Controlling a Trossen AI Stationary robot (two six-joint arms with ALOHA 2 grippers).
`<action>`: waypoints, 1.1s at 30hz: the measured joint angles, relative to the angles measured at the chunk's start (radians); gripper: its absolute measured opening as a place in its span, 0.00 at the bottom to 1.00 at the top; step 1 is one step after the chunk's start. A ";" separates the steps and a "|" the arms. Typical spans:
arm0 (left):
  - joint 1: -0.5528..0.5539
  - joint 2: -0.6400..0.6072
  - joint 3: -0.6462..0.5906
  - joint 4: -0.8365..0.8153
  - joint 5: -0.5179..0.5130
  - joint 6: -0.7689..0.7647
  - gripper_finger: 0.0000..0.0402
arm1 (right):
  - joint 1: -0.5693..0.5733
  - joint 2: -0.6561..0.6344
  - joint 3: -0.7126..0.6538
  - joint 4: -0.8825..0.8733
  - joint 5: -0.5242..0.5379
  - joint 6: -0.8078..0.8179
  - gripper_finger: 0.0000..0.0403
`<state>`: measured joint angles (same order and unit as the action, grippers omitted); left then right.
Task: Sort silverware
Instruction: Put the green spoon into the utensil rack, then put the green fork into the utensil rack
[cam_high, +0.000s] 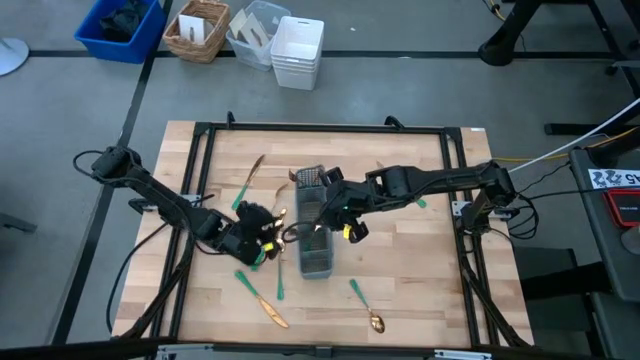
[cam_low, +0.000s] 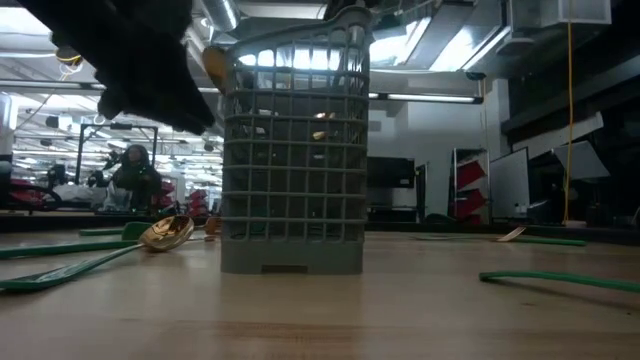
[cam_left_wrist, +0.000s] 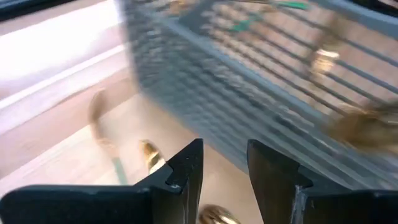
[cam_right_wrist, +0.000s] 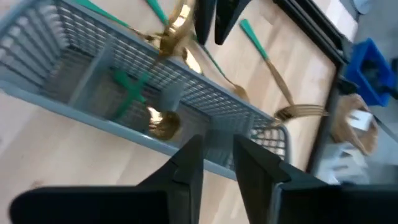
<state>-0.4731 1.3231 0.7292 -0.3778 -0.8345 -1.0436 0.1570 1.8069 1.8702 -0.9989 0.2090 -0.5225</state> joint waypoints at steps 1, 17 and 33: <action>0.019 0.000 0.000 -0.029 0.000 -0.044 0.29 | 0.000 -0.001 0.000 -0.001 0.024 0.003 0.23; 0.295 0.000 0.000 -0.194 0.106 -0.134 0.29 | 0.000 -0.212 0.001 -0.211 0.192 0.115 0.20; 0.510 0.081 0.000 -0.132 0.286 0.037 0.29 | 0.000 -0.427 0.001 -0.368 0.104 0.319 0.19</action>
<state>0.0368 1.4045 0.7288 -0.5103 -0.5488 -1.0064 0.1566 1.3798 1.8713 -1.3666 0.3130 -0.2035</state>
